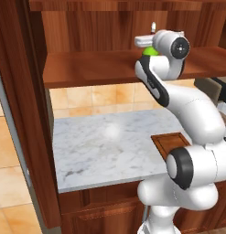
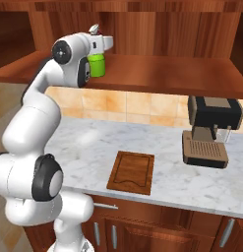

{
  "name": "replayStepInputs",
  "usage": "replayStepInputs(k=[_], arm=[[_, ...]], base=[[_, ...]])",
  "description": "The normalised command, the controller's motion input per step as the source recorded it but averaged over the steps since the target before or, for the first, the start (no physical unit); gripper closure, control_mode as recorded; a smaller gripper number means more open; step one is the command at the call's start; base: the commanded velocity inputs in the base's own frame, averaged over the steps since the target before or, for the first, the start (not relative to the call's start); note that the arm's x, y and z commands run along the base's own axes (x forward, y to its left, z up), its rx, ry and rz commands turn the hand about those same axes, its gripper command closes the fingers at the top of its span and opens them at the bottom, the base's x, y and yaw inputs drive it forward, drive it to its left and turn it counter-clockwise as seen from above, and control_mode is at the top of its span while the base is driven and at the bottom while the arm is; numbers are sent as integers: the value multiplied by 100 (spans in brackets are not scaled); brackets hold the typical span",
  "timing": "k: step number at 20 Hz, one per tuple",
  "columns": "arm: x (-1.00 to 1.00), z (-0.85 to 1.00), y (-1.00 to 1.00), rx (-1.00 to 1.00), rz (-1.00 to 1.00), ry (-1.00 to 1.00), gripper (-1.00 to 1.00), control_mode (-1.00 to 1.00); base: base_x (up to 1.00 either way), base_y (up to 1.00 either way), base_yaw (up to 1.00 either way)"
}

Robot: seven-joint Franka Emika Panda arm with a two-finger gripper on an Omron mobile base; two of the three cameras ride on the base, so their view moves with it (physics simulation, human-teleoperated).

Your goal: Grab the spray bottle from the cabinet, then place it next to the cutting board for sanitizing. Then grab the dish brush from the countertop next to the sink and place it next to the cutting board.

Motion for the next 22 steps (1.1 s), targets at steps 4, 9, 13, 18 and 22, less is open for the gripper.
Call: replayStepInputs(k=[4,9,13,18,22], arm=[[26,-15,0,0,0,0,-100,-100],[34,-9,0,0,0,0,-100,-100],[26,-3,0,0,0,0,100,-100],[0,0,0,0,0,1,100,-100],[0,0,0,0,0,1,100,-100]], base=[[0,0,0],[0,0,0],[0,0,0],[0,0,0],[0,0,0]])
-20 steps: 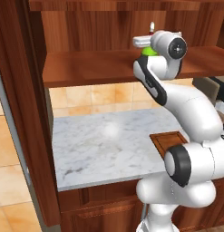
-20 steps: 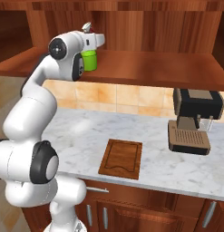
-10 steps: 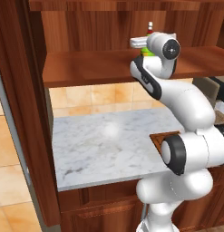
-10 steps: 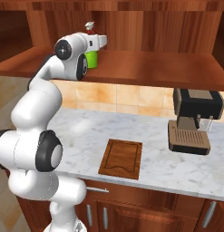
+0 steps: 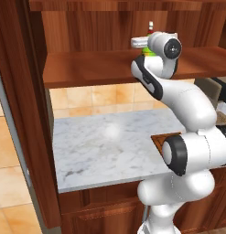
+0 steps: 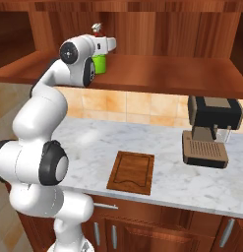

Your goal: Grab the spray bottle from the cabinet, then place it next to the cutting board for sanitizing. Then grab the dish brush from the countertop next to the sink and place it next to the cutting board.

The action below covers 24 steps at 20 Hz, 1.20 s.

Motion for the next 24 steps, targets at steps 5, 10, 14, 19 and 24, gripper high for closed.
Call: replayStepInputs(k=[5,10,14,19,24], arm=[[-10,-2,0,0,0,12,100,-100],[-37,0,0,0,0,3,100,-100],[-82,0,0,1,0,0,100,-100],[-100,0,0,2,0,-12,100,-100],[-100,0,0,5,0,-22,100,-100]], base=[[0,0,0],[0,0,0],[0,0,0],[0,0,0],[0,0,0]])
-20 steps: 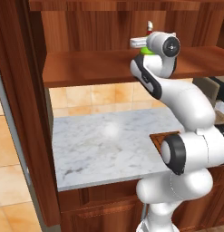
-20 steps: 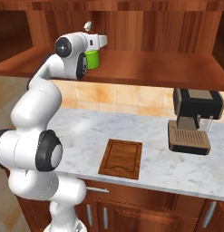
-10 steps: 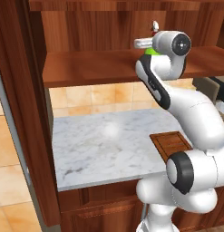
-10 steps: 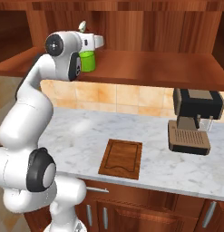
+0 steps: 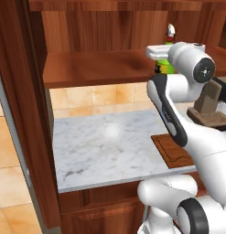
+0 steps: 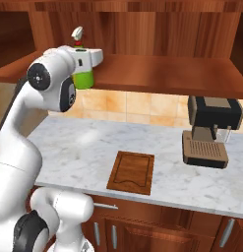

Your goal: Grab the spray bottle from the cabinet, then place it next to the cutting board for sanitizing. Then grab the dish brush from the countertop next to the sink and place it next to the cutting board.

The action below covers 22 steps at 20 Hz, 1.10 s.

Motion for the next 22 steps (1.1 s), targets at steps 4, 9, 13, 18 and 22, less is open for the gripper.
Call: replayStepInputs(k=[4,9,13,18,22], arm=[[-100,2,-9,7,0,-12,100,-100],[-100,2,-11,6,0,10,100,-100],[-79,-5,-11,0,4,10,100,-100],[-42,-25,-50,-3,25,-1,100,-100],[-9,-44,-72,-1,43,0,100,-100]], base=[[0,0,0],[0,0,0],[0,0,0],[0,0,0],[0,0,0]])
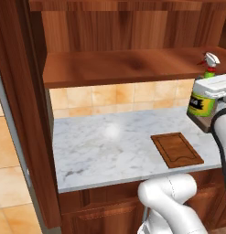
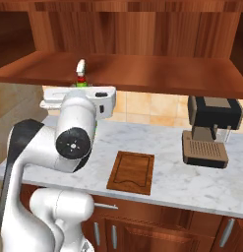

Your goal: Grab the spray bottle from the cabinet, then place it next to the cutting board for sanitizing. Then grab the dish brush from the countertop next to the sink and place it next to the cutting board.

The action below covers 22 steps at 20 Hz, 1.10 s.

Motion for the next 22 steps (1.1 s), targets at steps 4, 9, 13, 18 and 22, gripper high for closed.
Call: replayStepInputs(k=[4,9,13,18,22], arm=[[-4,-50,-72,0,40,-7,100,-100],[0,-54,-65,-2,39,-3,100,-100],[0,-59,-68,-1,38,-1,100,-100],[0,-51,-63,0,26,-2,100,-100],[0,-45,-59,0,6,1,100,-100]], base=[[0,0,0],[0,0,0],[0,0,0],[0,0,0],[0,0,0]])
